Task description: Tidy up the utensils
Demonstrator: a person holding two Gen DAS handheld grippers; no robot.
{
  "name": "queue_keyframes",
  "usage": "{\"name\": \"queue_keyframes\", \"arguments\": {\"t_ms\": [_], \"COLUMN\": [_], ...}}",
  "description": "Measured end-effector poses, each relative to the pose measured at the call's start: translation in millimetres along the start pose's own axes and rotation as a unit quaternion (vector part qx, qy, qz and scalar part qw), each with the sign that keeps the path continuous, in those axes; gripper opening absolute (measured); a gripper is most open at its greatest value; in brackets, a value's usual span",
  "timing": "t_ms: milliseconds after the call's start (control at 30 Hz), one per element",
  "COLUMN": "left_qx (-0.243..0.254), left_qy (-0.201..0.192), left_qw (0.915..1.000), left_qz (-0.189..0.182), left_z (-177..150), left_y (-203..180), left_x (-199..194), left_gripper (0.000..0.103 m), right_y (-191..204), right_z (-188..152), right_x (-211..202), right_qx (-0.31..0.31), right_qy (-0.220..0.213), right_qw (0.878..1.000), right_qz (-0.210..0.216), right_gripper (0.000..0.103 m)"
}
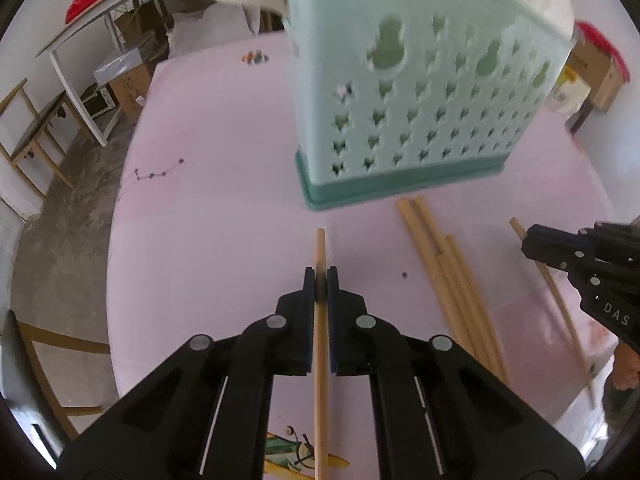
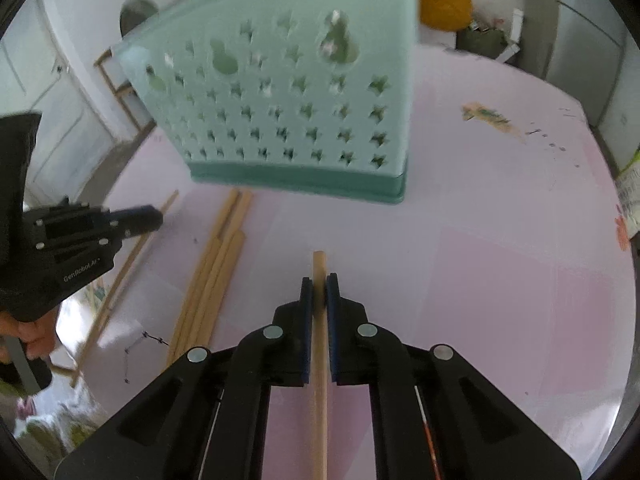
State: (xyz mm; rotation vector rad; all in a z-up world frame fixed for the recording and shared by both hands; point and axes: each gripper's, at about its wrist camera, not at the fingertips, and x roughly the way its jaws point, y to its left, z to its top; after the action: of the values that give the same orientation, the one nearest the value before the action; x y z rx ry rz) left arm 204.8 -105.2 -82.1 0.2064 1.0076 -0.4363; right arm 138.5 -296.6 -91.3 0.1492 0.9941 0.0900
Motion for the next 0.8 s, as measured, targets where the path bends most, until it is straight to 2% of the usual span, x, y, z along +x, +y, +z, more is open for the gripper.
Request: {"name": "queue_keyframes", "arguments": {"t_ms": [200, 367, 567, 800], "left_qx": [-0.018, -0.037, -0.049, -0.043], "left_qy": [-0.073, -0.146, -0.223, -0.309], "left_qw": [0.9961, 0.9843, 0.9655, 0.9387], "left_qz": [-0.046, -0.092, -0.125, -0.147], "left_z": [5.4, 7.3, 16.2, 47.1], "left_y": [11.5, 21.2, 32.1, 34.6], "left_x": [-56.1, -113.7, -172.2, -231.6], "left_gripper": [0.004, 0.004, 0.004, 0.004], "right_y": [-9.1, -9.9, -7.1, -2.9], "right_z": [5.3, 8.2, 7.4, 12.1], "right_x": [-62.7, -115.4, -163.3, -190.1], "right_qx": [0.042, 0.06, 0.061, 0.054], "right_qy": [-0.078, -0.141, -0.194, -0.229], "right_qw": [0.996, 0.988, 0.979, 0.972], "right_qz": [0.004, 0.01, 0.011, 0.018], "right_gripper": [0.007, 0.007, 0.007, 0.007]}}
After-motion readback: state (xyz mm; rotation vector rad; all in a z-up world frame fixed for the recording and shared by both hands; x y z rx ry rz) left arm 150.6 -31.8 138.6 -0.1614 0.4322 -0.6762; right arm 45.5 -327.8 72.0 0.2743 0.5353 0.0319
